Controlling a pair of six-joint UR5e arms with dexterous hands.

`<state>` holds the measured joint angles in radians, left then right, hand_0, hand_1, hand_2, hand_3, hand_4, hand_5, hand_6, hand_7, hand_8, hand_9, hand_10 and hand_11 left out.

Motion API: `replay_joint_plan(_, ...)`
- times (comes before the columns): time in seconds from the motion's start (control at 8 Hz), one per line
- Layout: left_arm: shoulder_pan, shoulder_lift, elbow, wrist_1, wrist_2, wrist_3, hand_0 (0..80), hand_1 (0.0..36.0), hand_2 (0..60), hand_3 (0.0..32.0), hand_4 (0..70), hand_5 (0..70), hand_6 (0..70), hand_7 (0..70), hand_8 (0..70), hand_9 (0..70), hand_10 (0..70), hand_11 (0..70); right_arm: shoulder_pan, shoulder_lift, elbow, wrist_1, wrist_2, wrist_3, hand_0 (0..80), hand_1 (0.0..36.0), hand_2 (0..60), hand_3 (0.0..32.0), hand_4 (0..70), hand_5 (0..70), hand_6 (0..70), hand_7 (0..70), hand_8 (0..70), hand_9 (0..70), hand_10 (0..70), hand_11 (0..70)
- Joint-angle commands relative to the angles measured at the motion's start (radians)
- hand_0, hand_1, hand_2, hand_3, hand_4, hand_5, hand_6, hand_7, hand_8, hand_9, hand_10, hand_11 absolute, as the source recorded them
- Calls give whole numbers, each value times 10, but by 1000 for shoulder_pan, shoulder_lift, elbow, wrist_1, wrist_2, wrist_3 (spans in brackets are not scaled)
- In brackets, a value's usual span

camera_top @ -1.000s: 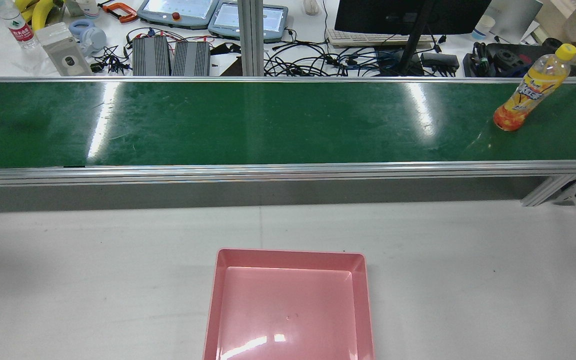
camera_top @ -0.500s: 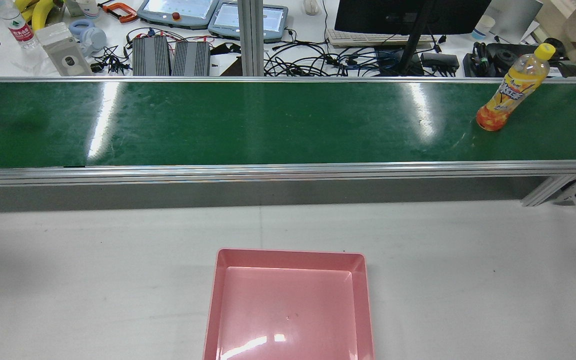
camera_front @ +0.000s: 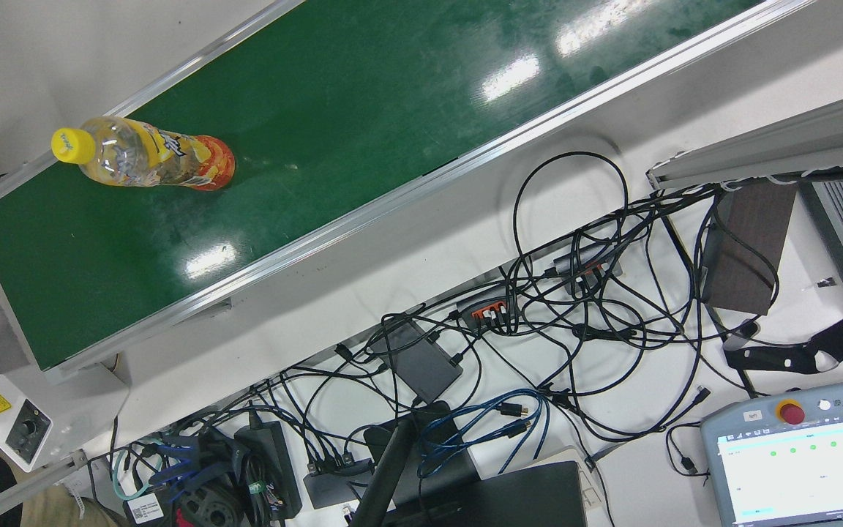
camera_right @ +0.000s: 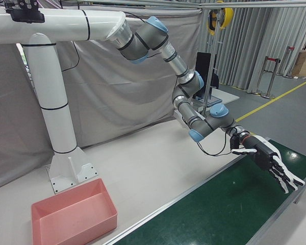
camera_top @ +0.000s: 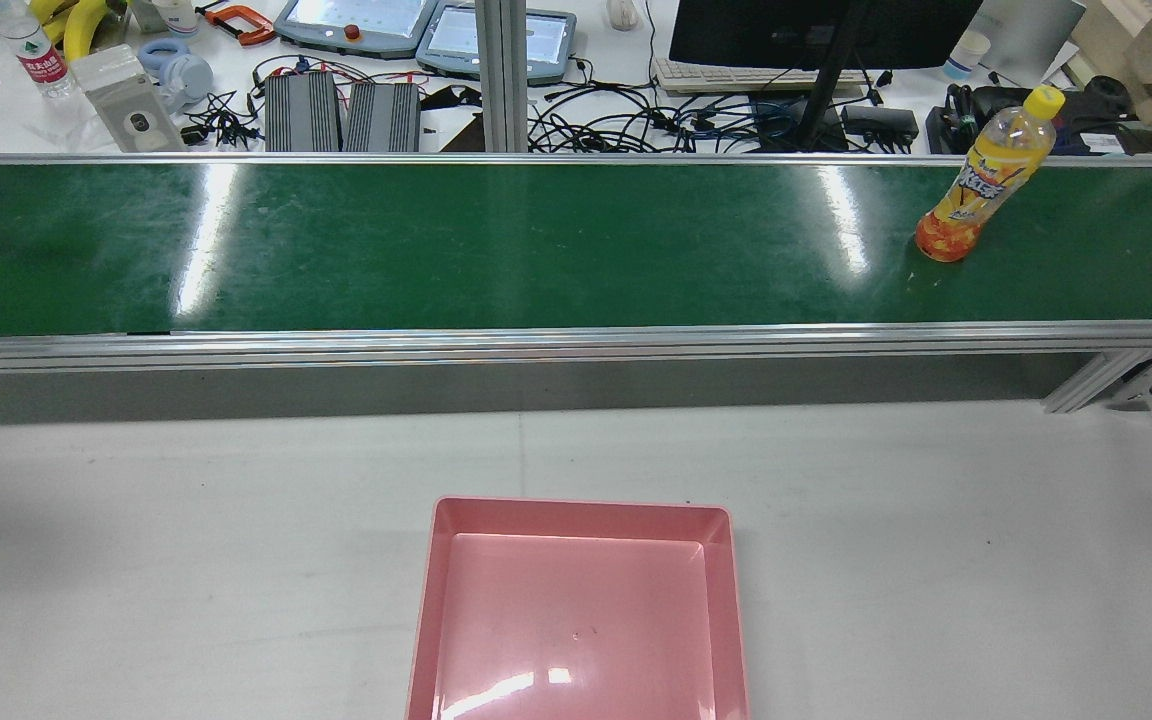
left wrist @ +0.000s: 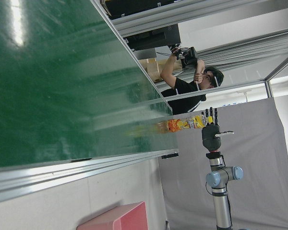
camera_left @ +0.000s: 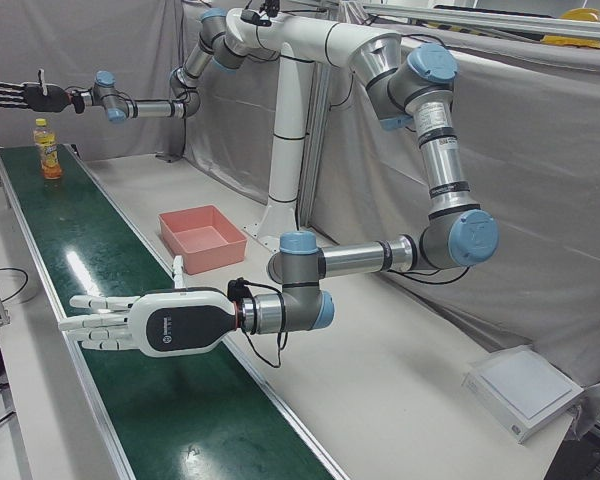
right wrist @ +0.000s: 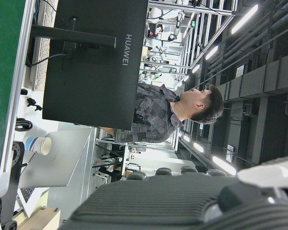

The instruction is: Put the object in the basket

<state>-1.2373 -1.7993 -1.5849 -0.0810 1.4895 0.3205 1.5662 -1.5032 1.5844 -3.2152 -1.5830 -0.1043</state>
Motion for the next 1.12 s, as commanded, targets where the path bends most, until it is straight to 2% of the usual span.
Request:
replay_joint_plan(0.0,-4,0,-4,-10,0,0,486,77,0,0,148,94,0,0,44,79,77,123,0,1,0,0,0,0,0,0,0,0,0,0,0,0,0,0,0,0)
replay_joint_plan(0.38,-8,0,-3,-16,0,-1,485,64,0,0,155,101,0,0,51,90,77,122,0,1,0,0,0,0,0,0,0,0,0,0,0,0,0,0,0,0)
replay_joint_plan(1.0,-10,0,-4,-28,0,-4,485,68,0,0,157,111,0,0,56,98,78,123,0,0,0,0,0,0,0,0,0,0,0,0,0,0,0,0,0,0)
